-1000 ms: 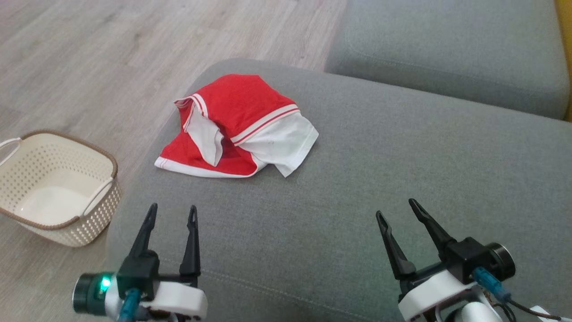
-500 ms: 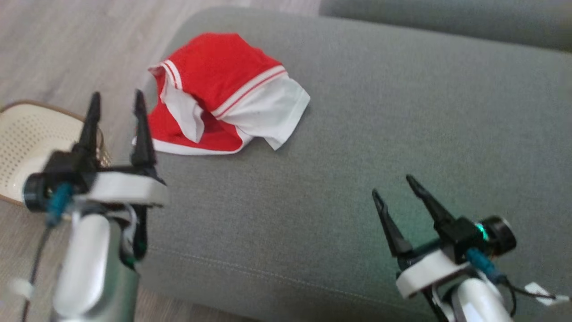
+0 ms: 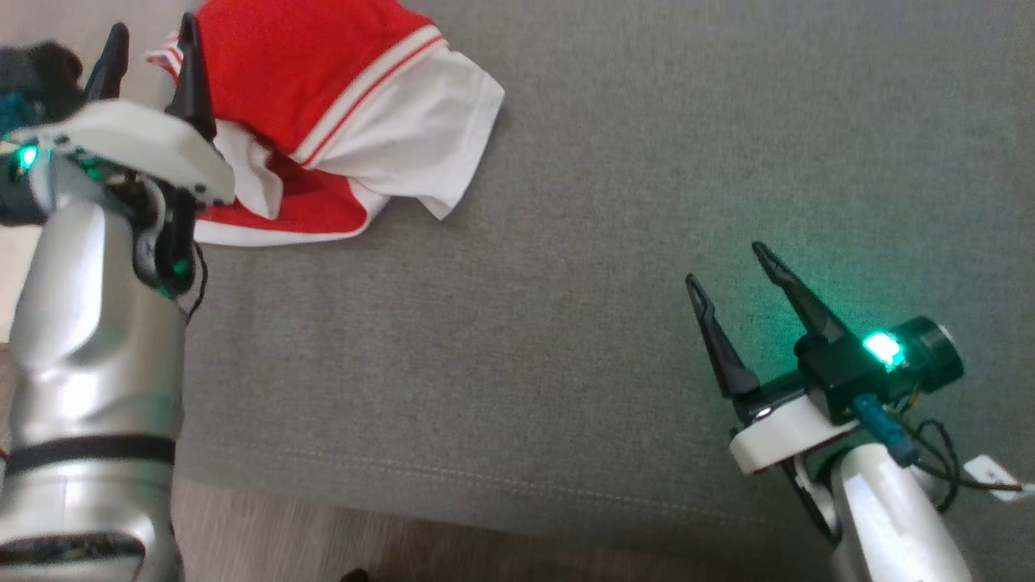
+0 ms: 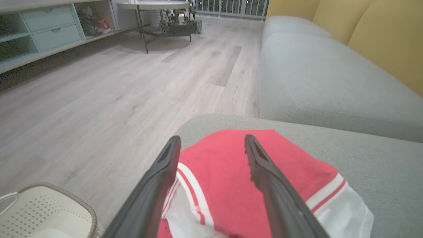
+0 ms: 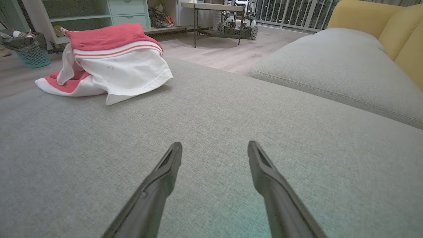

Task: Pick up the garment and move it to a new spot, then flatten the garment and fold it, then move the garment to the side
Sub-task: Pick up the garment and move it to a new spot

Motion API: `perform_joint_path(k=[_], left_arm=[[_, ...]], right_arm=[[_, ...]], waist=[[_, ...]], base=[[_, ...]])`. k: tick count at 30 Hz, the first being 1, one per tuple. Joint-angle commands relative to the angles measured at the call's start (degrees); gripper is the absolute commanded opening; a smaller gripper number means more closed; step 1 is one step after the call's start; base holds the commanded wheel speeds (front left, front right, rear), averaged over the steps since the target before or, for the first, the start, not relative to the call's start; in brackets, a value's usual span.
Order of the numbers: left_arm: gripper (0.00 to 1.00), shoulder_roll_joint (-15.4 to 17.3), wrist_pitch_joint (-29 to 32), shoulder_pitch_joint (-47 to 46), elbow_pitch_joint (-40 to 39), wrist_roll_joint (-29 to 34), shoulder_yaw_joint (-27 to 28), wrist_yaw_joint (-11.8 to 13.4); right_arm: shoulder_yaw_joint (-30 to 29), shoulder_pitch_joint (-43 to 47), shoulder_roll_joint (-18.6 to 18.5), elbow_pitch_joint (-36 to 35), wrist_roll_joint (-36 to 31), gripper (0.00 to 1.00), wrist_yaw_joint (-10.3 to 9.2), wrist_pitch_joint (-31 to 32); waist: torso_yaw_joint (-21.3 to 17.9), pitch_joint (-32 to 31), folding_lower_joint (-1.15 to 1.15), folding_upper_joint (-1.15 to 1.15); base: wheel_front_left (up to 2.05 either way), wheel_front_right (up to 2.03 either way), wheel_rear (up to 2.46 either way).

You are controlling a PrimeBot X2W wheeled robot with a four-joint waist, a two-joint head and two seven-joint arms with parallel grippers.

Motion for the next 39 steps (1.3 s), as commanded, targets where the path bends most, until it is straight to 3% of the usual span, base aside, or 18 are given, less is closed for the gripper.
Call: perform_joint_path(k=[1, 7, 17, 18, 19, 25, 30, 39], left_arm=[[1.0, 2.95, 0.97, -4.29, 1.61, -0.51, 1.4, -0.63], [1.0, 2.22, 3.92, -10.52, 11.11, -2.19, 0.38, -2.24], [1.0, 0.53, 1.77, -15.08, 24.48, -3.87, -0.71, -3.27], [0.71, 0.31, 1.51, -15.21, 25.42, -4.05, -0.86, -3.38], [0.0, 0.14, 1.17, -15.37, 26.21, -4.19, -1.06, -3.49], [0.0, 0.58, -5.92, -16.28, 27.27, -4.45, -2.07, -3.91], [0.0, 1.48, -9.01, -15.87, 23.71, -3.49, -2.83, -4.0], [0.0, 2.42, -9.21, -10.6, 2.86, 0.35, -2.5, -3.86]], right_arm=[[1.34, -1.77, -0.51, -2.31, -0.36, 1.0, -0.01, -0.54], [0.54, -3.58, -1.83, -3.54, -0.69, 1.0, -0.01, -0.54], [0.37, -5.57, -2.84, -4.13, -0.64, 1.0, -0.01, -0.54], [0.31, -5.57, -2.82, -4.08, -0.61, 1.0, -0.01, -0.54], [0.25, -5.58, -2.78, -4.01, -0.58, 1.0, -0.01, -0.54], [0.22, -5.66, -2.29, -3.36, -0.29, 1.0, -0.01, -0.54], [0.46, -4.99, -1.63, -2.66, 0.19, 1.0, -0.01, -0.54], [1.41, -3.22, 0.04, -1.29, 2.01, 1.0, -0.01, -0.54]], waist=[[-1.39, 3.47, -0.01, 0.0], [-1.6, 7.25, -0.01, 0.0], [-1.94, 10.77, -0.01, 0.0], [-1.93, 10.81, -0.01, 0.0], [-1.92, 10.81, -0.01, 0.0], [-1.62, 9.59, -0.01, 0.0], [-1.19, 6.29, -0.01, 0.0], [-2.2, -3.01, -0.01, 0.0]], base=[[0.0, 0.0, 0.0], [0.0, 0.0, 0.0], [0.0, 0.0, 0.0], [0.0, 0.0, 0.0], [0.0, 0.0, 0.0], [0.0, 0.0, 0.0], [0.0, 0.0, 0.0], [0.0, 0.0, 0.0]])
